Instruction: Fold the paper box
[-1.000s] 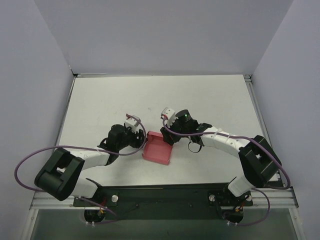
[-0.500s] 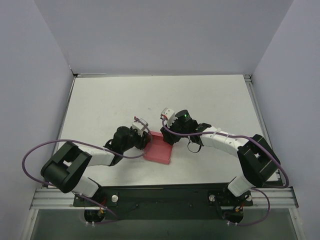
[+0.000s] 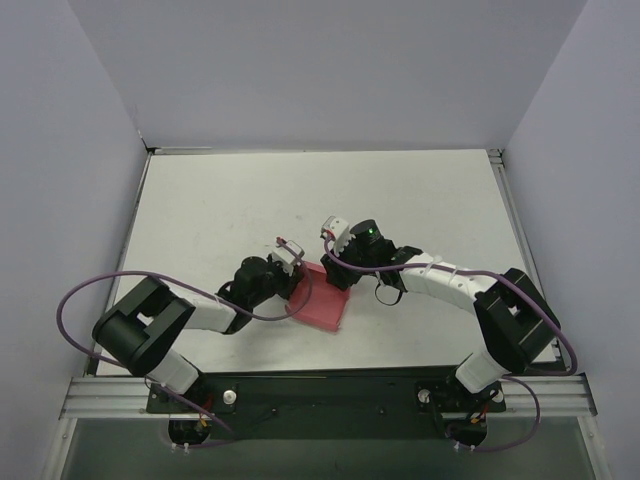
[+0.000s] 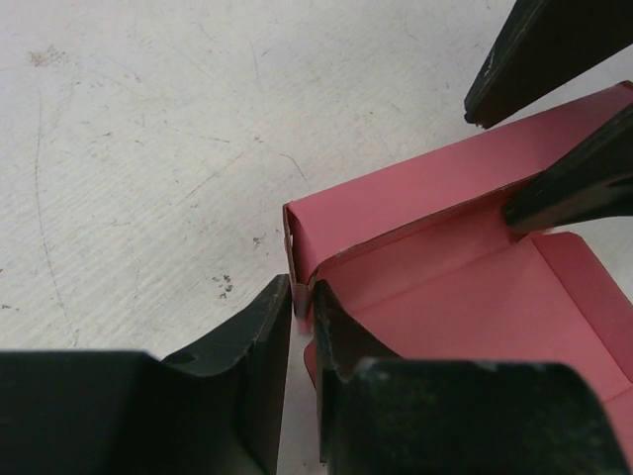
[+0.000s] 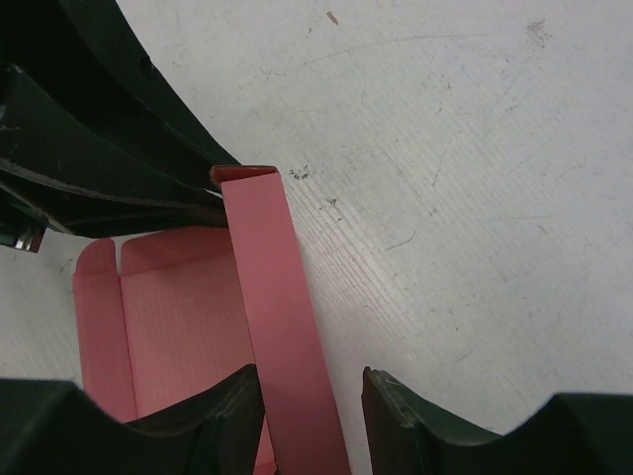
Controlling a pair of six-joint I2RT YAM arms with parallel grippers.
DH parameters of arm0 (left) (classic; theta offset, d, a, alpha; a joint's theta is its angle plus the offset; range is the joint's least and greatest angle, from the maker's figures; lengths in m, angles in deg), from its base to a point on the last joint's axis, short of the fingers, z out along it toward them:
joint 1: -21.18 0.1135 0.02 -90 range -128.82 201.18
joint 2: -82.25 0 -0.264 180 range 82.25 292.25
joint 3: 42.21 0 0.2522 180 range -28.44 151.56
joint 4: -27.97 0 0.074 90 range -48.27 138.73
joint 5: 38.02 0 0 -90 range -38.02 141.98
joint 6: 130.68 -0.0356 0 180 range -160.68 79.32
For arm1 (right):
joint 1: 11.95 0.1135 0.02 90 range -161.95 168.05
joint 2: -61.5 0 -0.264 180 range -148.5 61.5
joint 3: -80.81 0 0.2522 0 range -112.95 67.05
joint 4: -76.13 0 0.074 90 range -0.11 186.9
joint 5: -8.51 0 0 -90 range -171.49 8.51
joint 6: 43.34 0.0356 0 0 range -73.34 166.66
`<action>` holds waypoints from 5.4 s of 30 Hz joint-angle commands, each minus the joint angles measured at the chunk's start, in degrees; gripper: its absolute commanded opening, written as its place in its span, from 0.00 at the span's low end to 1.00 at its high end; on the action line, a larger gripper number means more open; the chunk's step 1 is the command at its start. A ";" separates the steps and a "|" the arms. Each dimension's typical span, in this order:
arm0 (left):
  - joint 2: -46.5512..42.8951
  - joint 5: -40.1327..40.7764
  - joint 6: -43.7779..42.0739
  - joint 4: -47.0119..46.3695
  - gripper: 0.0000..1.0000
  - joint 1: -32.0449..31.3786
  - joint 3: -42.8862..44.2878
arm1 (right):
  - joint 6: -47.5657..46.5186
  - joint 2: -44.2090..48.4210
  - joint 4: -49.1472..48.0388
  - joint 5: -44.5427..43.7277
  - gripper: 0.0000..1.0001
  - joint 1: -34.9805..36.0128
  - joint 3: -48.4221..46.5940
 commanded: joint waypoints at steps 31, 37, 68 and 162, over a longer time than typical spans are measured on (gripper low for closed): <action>7.64 33.40 -4.84 -3.81 0.00 -11.67 6.30 | 3.72 -2.81 -1.87 5.13 0.32 0.77 -1.70; 6.94 27.24 -4.84 -5.93 0.00 -12.55 5.07 | 4.42 -2.99 -1.78 4.78 0.34 0.60 -1.79; -23.90 25.93 8.68 18.41 0.79 -16.42 -2.93 | 38.83 23.20 8.24 -12.52 0.71 -0.19 9.28; -7.39 -3.96 30.59 11.30 0.49 6.08 3.40 | 34.84 29.01 -16.63 -27.65 0.50 9.02 30.21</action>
